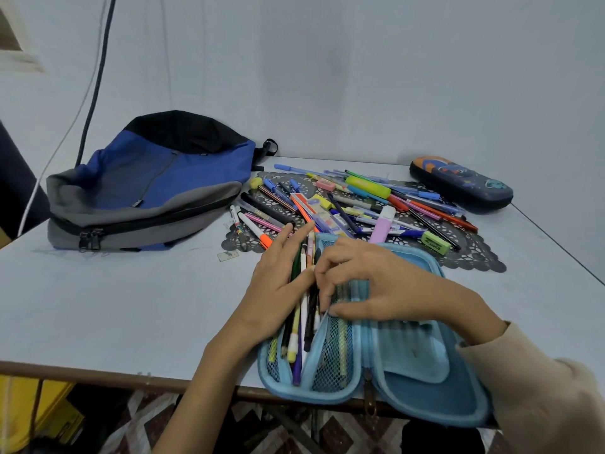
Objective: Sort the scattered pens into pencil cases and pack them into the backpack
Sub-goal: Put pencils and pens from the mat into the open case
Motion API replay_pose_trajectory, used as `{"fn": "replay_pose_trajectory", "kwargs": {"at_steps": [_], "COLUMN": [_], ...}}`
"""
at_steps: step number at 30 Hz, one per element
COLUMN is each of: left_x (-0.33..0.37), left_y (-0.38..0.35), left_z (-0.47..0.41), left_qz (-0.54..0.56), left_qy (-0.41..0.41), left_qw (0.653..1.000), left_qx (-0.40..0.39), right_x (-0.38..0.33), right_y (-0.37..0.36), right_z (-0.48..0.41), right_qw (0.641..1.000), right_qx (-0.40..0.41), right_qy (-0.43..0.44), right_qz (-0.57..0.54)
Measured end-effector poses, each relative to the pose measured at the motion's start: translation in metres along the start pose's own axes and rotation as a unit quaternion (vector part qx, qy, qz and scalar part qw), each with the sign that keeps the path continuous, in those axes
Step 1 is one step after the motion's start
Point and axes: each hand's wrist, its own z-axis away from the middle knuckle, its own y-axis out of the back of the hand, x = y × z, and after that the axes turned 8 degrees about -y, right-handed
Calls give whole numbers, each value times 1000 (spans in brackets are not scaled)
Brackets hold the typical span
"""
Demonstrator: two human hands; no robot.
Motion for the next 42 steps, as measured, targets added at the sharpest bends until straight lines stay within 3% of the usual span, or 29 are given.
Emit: {"fn": "replay_pose_trajectory", "kwargs": {"at_steps": [10, 23, 33, 42], "left_x": [5, 0, -2, -2], "left_y": [1, 5, 5, 8], "left_z": [-3, -3, -9, -21], "left_qz": [-56, -46, -106, -104], "left_qy": [-6, -25, -4, 3], "left_qw": [998, 999, 994, 994], "left_qx": [-8, 1, -33, -26], "right_x": [-1, -1, -12, -5], "right_y": [-4, -8, 2, -3], "right_z": [3, 8, -2, 4], "right_qw": [999, 1000, 996, 997], "right_qx": [1, -9, -75, -63], "right_qy": [-10, -27, -7, -6], "right_qz": [-44, -12, 55, -34]}}
